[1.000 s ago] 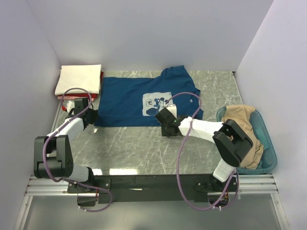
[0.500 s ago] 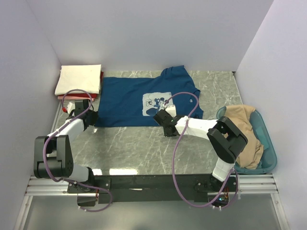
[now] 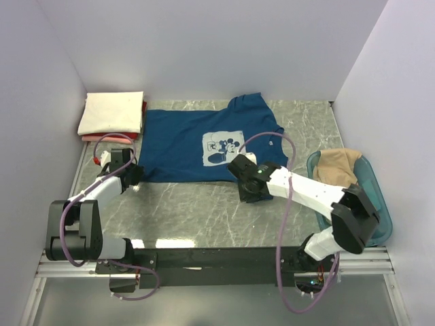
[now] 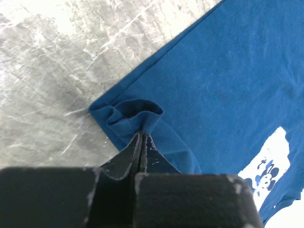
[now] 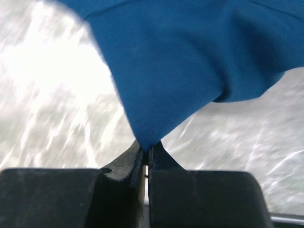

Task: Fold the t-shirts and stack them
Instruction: Flatten the tshirt out

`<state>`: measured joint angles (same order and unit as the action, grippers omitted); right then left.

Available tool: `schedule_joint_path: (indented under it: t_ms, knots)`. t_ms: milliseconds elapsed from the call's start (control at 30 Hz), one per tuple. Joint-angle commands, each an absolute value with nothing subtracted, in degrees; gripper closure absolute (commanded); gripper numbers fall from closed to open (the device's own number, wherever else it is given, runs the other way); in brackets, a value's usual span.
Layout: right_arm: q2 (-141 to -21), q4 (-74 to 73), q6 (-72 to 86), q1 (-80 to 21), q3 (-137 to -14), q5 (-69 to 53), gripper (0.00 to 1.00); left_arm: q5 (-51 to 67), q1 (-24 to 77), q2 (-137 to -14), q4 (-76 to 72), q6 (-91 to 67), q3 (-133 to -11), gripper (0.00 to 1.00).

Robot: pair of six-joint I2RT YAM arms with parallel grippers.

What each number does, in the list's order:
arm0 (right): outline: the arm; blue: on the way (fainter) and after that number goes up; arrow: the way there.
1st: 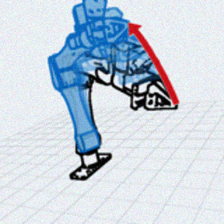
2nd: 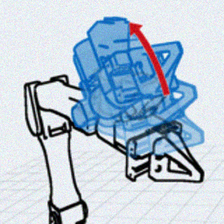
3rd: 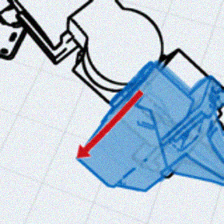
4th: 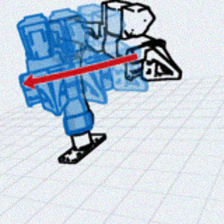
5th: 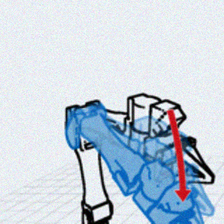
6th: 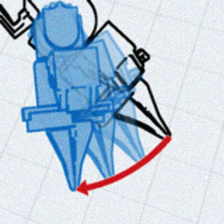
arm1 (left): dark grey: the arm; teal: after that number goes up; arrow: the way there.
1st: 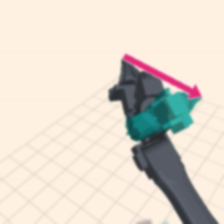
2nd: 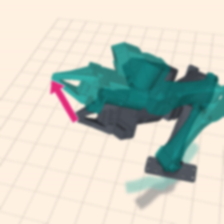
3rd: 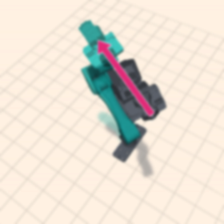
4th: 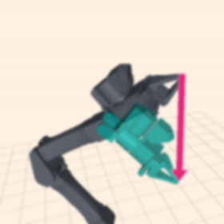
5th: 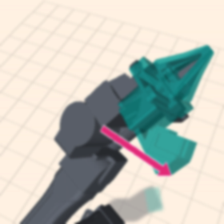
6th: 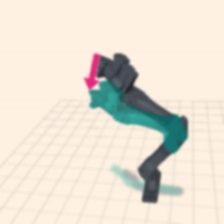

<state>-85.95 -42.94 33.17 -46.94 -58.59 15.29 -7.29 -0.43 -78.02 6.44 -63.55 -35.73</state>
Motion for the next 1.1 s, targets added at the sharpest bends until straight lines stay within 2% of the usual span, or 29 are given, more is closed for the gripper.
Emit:
schedule_joint_path:
  t_ms: [0, 167, 233, 267, 333, 367, 467, 600, 800, 900, 1067]
  knots:
    - [-82.3, -45.5, 34.9, -48.6, -55.5, 3.6, 1.0, -6.8, -0.4, -75.2, 4.0, -61.8, -34.8, 1.0]
    - [-84.6, -39.6, 37.3, -49.1, -52.8, -8.1, 0.99, -6.5, -0.3, -75.1, 4.0, -60.9, -34.5, 1.0]
    - [-86.3, -38.1, 37.3, -49.2, -53.6, -8.4, 0.92, -6.5, -0.3, -75.3, 4.2, -60.7, -34.8, 1.0]
    - [-86.8, -37.9, 37.4, -49.3, -54.1, -7.2, 0.83, -6.7, -0.4, -75.1, 4.2, -60.7, -34.8, 1.0]
    - [-87.3, -38.1, 37.4, -49.2, -55.5, -5.9, 0.72, -6.7, -0.3, -74.8, 4.1, -60.7, -34.5, 1.0]
    - [-86.7, -37.7, 38.5, -49.2, -55.3, -4.4, 0.59, -6.8, -0.3, -74.7, 4.1, -60.7, -34.5, 1.0]
    - [-81.2, -36.8, 41.9, -49.0, -52.8, 0.0, 0.48, -6.7, -0.3, -74.6, 4.3, -60.6, -34.6, 1.0]
    - [-70.5, -39.1, 48.3, -47.4, -47.2, 7.4, 0.49, -6.5, -0.4, -74.4, 4.1, -60.6, -34.7, 1.0]
    - [-58.0, -35.9, 54.1, -38.7, -31.4, 4.7, 0.51, -6.3, -0.3, -74.4, 4.1, -60.5, -35.1, 1.0]
    - [-53.5, -32.9, 53.7, -35.0, -28.1, 2.7, 0.51, -6.2, -0.4, -74.4, 4.0, -60.6, -35.0, 1.0]
    - [-50.7, -31.0, 52.3, -31.3, -26.5, 8.3, 0.49, -5.8, -0.4, -74.4, 3.8, -60.6, -35.0, 1.0]
